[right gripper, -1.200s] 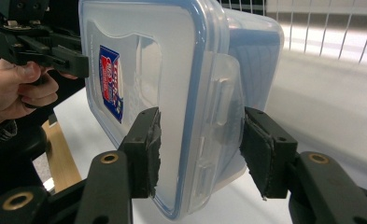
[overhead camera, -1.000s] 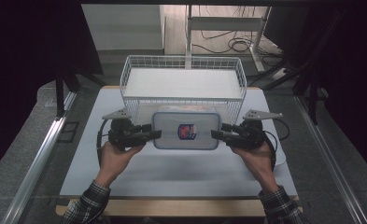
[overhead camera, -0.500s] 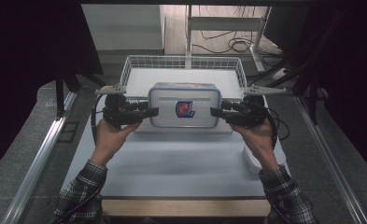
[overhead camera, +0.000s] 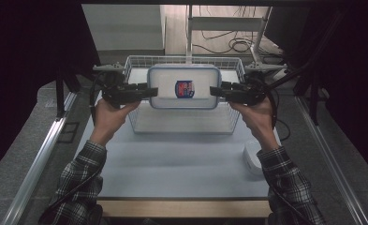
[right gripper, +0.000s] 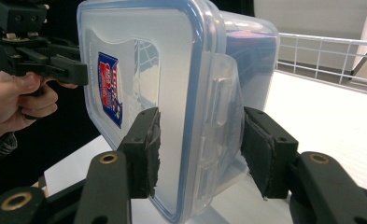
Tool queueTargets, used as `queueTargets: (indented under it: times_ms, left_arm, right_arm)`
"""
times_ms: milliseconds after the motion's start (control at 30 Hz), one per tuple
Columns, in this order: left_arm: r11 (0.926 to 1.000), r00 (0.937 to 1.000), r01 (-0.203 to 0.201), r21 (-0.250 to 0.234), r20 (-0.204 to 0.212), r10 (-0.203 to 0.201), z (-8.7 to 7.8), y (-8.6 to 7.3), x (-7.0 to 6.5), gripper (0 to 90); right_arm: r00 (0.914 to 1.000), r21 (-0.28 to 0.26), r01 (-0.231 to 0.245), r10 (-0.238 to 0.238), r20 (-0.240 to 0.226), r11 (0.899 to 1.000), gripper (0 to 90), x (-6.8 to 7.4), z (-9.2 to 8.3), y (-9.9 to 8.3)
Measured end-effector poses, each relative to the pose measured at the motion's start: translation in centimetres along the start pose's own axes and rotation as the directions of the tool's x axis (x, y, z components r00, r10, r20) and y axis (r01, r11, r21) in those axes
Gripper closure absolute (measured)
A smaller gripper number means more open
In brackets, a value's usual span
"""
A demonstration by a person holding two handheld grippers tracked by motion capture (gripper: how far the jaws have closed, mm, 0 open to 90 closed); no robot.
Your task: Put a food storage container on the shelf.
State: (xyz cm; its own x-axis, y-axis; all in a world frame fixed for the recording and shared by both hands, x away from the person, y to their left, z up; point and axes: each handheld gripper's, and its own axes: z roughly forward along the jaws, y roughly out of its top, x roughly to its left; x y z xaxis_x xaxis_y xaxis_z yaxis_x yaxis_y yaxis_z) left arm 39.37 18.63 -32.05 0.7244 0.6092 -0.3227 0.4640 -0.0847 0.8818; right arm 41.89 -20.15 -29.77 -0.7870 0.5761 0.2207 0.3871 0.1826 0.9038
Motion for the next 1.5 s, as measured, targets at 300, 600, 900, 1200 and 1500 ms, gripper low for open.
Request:
queueTargets:
  times_ms: [300,600,900,1200,1500]
  left_arm:
    - [0.9995,0.9995,0.03,0.012,0.003,-0.03,0.8,0.6,1.2,51.9]
    - [0.9973,0.9974,0.072,0.018,0.006,-0.072,1.8,1.0,2.6,51.5]
    - [0.9975,0.9974,0.068,0.02,-0.022,-0.068,2.5,1.7,3.1,51.2]
    - [0.9991,0.9976,0.04,0.014,-0.058,-0.04,2.8,2.0,3.3,50.1]
    - [0.999,0.9969,0.04,-0.02,-0.067,-0.041,2.8,2.7,3.4,49.2]
  right_arm:
    - [0.9995,0.001,-0.032,0.032,0.006,0.999,48.5,-1.1,0.9,0.6]
    - [0.9984,0.02,-0.05,0.05,0.026,0.999,47.5,-2.2,1.9,1.1]
    - [0.9962,0.027,-0.051,0.049,0.071,0.998,46.9,-2.9,2.6,1.5]
    - [0.9937,0.017,-0.05,0.048,0.101,0.999,44.3,-3.1,3.2,1.8]
    - [0.9933,0.011,-0.061,0.06,0.099,0.998,44.0,-3.3,3.4,2.0]
